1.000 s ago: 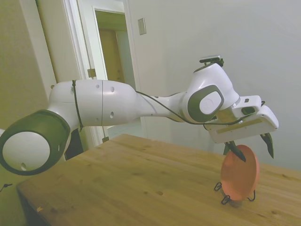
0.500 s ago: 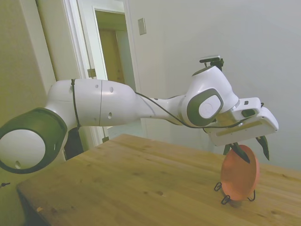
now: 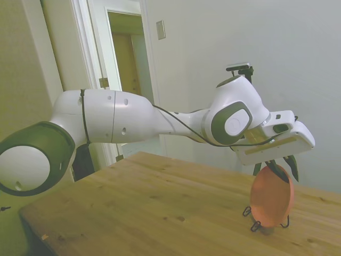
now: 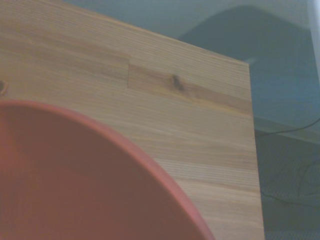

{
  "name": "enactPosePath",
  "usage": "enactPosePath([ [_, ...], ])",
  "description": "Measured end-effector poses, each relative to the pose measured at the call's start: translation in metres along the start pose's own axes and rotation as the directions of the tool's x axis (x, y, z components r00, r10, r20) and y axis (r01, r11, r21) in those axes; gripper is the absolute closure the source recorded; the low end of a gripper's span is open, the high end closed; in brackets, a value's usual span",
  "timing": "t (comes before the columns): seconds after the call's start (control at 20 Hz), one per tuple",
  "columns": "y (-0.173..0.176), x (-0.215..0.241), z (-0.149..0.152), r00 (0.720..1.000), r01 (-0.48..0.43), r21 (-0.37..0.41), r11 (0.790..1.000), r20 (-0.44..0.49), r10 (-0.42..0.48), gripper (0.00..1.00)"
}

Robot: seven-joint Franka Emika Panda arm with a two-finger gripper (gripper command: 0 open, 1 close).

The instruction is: Unload the plate

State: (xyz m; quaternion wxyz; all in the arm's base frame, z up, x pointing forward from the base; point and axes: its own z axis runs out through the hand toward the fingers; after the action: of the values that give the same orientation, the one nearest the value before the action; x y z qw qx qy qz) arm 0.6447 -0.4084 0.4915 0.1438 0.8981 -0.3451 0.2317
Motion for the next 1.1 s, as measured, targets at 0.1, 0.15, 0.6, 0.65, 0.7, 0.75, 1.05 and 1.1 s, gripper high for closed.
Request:
enactPosePath([
  [0.1,-0.002,-0.002,-0.001,1.000,0.002,0.006,1.000,-0.002,-0.002,1.00],
  [0.15,-0.004,-0.003,-0.002,1.000,0.003,0.010,1.000,-0.005,-0.003,1.00],
  [0.6,-0.012,0.000,-0.061,0.999,-0.014,0.076,0.997,-0.051,0.018,1.00],
  [0.65,-0.017,-0.001,-0.076,0.998,-0.035,0.114,0.993,-0.052,0.041,1.00],
  [0.7,-0.025,-0.003,-0.090,0.997,-0.060,0.156,0.986,-0.039,0.067,1.00],
  [0.75,-0.033,-0.007,-0.104,0.996,-0.083,0.196,0.977,-0.014,0.087,1.00],
  [1.05,-0.101,-0.067,-0.141,0.960,-0.197,0.344,0.918,0.256,0.110,1.00],
  [1.1,-0.110,-0.079,-0.135,0.946,-0.214,0.356,0.909,0.309,0.102,1.00],
])
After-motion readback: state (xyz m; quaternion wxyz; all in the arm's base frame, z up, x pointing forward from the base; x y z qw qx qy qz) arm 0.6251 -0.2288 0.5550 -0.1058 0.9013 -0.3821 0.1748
